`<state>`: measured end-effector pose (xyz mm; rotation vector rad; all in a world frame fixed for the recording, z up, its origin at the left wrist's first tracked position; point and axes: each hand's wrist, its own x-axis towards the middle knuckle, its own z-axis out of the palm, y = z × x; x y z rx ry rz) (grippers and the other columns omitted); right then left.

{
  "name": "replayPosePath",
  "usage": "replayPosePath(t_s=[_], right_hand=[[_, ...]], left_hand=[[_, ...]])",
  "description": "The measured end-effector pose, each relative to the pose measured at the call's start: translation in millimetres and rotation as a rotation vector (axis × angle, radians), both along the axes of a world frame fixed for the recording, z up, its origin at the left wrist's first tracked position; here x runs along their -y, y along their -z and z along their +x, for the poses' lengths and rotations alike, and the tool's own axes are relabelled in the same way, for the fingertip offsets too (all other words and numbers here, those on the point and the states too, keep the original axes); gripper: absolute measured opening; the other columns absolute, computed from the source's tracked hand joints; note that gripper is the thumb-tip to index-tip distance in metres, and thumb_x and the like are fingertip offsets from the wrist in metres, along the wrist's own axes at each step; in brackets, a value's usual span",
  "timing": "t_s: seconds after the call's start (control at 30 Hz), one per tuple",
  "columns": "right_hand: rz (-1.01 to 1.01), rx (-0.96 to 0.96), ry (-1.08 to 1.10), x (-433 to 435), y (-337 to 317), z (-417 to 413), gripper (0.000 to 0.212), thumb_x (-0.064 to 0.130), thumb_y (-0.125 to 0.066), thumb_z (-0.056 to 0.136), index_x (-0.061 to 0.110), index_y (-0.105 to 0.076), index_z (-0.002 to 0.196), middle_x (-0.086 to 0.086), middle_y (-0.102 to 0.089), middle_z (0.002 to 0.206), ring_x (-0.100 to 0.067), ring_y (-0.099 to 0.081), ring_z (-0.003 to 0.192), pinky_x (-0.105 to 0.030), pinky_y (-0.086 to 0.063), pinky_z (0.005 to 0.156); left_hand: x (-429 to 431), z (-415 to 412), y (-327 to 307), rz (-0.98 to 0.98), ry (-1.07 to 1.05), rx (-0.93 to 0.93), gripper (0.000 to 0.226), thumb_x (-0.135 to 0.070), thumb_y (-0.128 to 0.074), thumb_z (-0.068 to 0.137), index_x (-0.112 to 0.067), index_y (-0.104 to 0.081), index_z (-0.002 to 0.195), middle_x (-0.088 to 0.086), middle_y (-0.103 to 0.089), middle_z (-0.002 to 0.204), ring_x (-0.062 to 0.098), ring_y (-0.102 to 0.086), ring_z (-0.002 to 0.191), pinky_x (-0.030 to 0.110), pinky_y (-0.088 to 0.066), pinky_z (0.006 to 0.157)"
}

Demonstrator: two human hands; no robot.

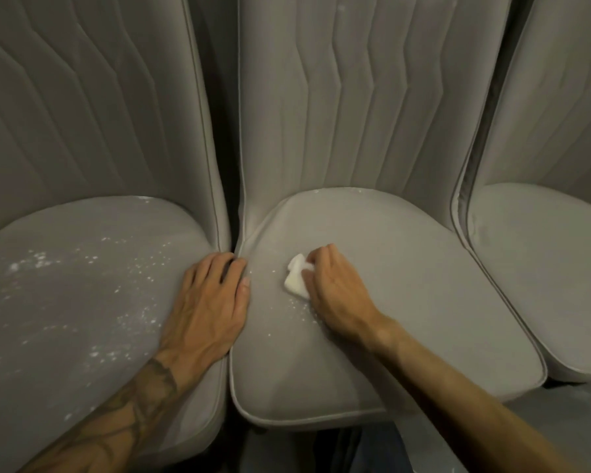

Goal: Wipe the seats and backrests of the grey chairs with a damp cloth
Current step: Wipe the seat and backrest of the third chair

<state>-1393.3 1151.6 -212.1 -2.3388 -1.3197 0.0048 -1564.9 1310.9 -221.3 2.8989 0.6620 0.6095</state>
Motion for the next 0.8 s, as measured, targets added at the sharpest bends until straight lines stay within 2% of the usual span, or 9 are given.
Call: replayPosePath(t_s=[0.07,0.2,0.27,0.37,0.43,0.6,0.73,0.8], right_hand=[[-0.031,-0.032,-0.086,3,-4,9,0.022,0.029,-0.042,0.104,0.009,-0.049,0.108,-0.011,-0.05,0.105,-0.03,-0.051,0.09,-0.038,-0.039,0.083],[-0.104,0.004,0.109,-32,-17,56,0.029,0.026,-0.038,0.105,0.002,-0.047,0.12,-0.018,-0.048,0.121,-0.037,-0.051,0.104,-0.045,-0.039,0.093],[-0.08,0.015,0.14,-52,-14,44,0.029,0.023,-0.039,0.105,0.001,-0.048,0.121,-0.02,-0.049,0.122,-0.038,-0.051,0.106,-0.046,-0.039,0.093],[-0.02,0.008,-0.037,-55,-2,9,0.023,0.025,-0.043,0.103,0.006,-0.051,0.113,-0.016,-0.052,0.112,-0.035,-0.052,0.095,-0.042,-0.041,0.085],[-0.057,0.018,-0.116,-52,-3,14,0.023,0.027,-0.042,0.104,0.008,-0.05,0.112,-0.014,-0.051,0.11,-0.035,-0.052,0.093,-0.044,-0.041,0.085],[-0.099,0.022,0.036,-89,-15,42,0.027,0.025,-0.038,0.105,0.004,-0.048,0.12,-0.019,-0.049,0.121,-0.038,-0.051,0.104,-0.045,-0.039,0.092],[-0.031,0.004,-0.203,-76,-2,7,0.02,0.027,-0.043,0.104,0.009,-0.051,0.11,-0.012,-0.052,0.109,-0.029,-0.051,0.092,-0.035,-0.037,0.083],[-0.061,0.008,-0.208,-78,-7,17,0.02,0.028,-0.043,0.104,0.009,-0.051,0.11,-0.012,-0.052,0.109,-0.028,-0.051,0.092,-0.034,-0.036,0.082]], left_hand=[[-1,-1,2,0.005,-0.002,0.007,0.038,-0.028,-0.039,0.105,-0.009,-0.062,0.129,0.012,-0.06,0.129,0.033,-0.056,0.12,0.049,-0.045,0.103],[-2,-1,4,-0.005,-0.003,0.004,0.038,-0.027,-0.039,0.105,-0.008,-0.062,0.13,0.012,-0.06,0.129,0.033,-0.056,0.121,0.049,-0.046,0.103],[-1,-1,3,-0.021,-0.002,0.004,0.04,-0.027,-0.038,0.104,-0.008,-0.062,0.131,0.013,-0.061,0.13,0.034,-0.057,0.121,0.05,-0.046,0.104],[-1,-3,3,-0.024,0.0,-0.001,0.043,-0.025,-0.035,0.104,-0.007,-0.062,0.132,0.014,-0.061,0.131,0.034,-0.057,0.122,0.051,-0.047,0.106],[-1,-3,1,-0.026,0.0,-0.004,0.043,-0.025,-0.035,0.103,-0.007,-0.062,0.132,0.014,-0.061,0.131,0.034,-0.057,0.123,0.051,-0.047,0.106],[0,-2,-1,-0.042,-0.006,-0.015,0.044,-0.025,-0.033,0.103,-0.007,-0.061,0.132,0.014,-0.061,0.132,0.033,-0.057,0.123,0.05,-0.047,0.106],[-1,-2,0,-0.041,-0.02,-0.025,0.045,-0.022,-0.036,0.102,-0.002,-0.061,0.133,0.018,-0.063,0.133,0.035,-0.059,0.124,0.051,-0.049,0.107],[-1,-2,0,-0.035,-0.029,-0.042,0.044,-0.021,-0.038,0.102,0.0,-0.061,0.134,0.02,-0.063,0.134,0.035,-0.06,0.125,0.05,-0.048,0.108]])
